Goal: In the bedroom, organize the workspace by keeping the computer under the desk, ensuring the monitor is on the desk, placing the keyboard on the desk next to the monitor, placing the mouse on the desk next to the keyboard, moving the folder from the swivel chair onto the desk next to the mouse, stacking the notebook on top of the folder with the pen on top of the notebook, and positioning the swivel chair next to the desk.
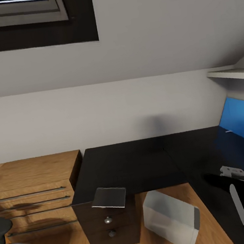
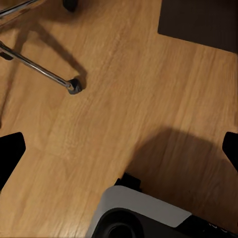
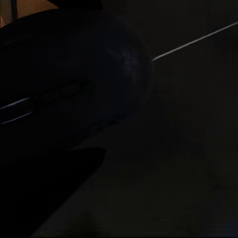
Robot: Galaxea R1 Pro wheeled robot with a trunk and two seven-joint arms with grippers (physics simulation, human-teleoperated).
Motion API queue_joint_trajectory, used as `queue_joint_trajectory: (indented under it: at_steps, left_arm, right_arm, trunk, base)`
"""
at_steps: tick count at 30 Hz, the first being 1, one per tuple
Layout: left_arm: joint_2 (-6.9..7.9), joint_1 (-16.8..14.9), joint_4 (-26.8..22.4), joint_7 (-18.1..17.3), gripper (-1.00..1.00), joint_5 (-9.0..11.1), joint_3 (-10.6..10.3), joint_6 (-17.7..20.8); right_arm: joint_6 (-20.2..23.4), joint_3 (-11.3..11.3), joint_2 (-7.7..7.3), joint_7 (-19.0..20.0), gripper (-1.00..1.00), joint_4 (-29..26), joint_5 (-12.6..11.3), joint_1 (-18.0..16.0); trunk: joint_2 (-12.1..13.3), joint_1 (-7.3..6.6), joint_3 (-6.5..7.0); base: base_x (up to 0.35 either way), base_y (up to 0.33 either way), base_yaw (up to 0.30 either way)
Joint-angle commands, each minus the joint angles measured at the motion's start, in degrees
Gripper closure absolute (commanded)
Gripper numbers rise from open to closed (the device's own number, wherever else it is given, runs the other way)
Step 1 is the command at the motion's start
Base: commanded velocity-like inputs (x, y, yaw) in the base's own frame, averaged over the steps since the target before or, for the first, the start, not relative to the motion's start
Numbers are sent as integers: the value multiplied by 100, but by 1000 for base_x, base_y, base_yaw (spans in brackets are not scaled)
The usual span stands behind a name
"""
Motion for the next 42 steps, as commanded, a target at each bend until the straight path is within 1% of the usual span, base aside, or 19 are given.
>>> queue_joint_trajectory:
  at_steps: [1,6,15,16,17,21,25,31,33,35,38,41,42]
  left_arm:
    - [6,0,-4,31,-100,55,-40,-22]
    - [-5,0,28,31,-100,53,-60,-19]
    - [-15,0,42,33,-100,52,-65,-19]
    - [-19,0,42,36,-100,56,-62,-19]
    - [-22,0,42,38,-100,58,-60,-19]
    - [-25,0,43,37,-100,53,-57,-19]
    - [-26,0,43,40,-100,52,-56,-19]
    - [-26,0,43,41,-100,52,-56,-19]
    - [-26,0,43,41,-100,52,-56,-19]
    - [-30,0,43,36,-100,52,-58,-19]
    - [-37,0,43,34,-100,57,-62,-19]
    - [-49,0,43,33,-100,60,-64,-19]
    - [-52,0,43,33,-100,61,-66,-19]
  right_arm:
    - [-17,-10,-1,14,100,15,-8,-6]
    - [-50,-4,6,16,100,36,-19,-6]
    - [-102,1,15,22,100,53,-20,-6]
    - [-311,3,15,18,100,156,-9,-6]
    - [-416,5,9,17,100,239,-5,-6]
    - [-668,18,0,15,100,445,10,-6]
    - [-985,41,-9,14,100,725,87,-6]
    - [-1162,73,-7,14,100,866,236,-6]
    - [-1184,145,-7,14,100,889,280,-6]
    - [-1201,297,-8,14,100,964,312,-6]
    - [-1259,445,-10,14,100,1055,325,-6]
    - [-1448,602,-11,14,100,1146,334,-6]
    - [-1531,688,-11,14,100,1173,341,-6]
  trunk:
    - [-5,0,-4]
    - [-5,0,2]
    - [-5,0,2]
    - [-5,0,5]
    - [-5,0,10]
    - [-5,0,30]
    - [-5,0,53]
    - [-5,0,88]
    - [-5,0,99]
    - [-5,0,111]
    - [-5,0,128]
    - [-5,0,139]
    - [-5,0,140]
  base:
    - [-33,29,-284]
    - [-11,10,-196]
    - [-1,1,-19]
    - [0,0,-95]
    - [0,0,-145]
    - [0,0,-197]
    - [0,0,-240]
    - [0,0,-243]
    - [0,0,-244]
    - [0,0,-244]
    - [0,0,-243]
    - [0,0,-176]
    - [0,0,-31]
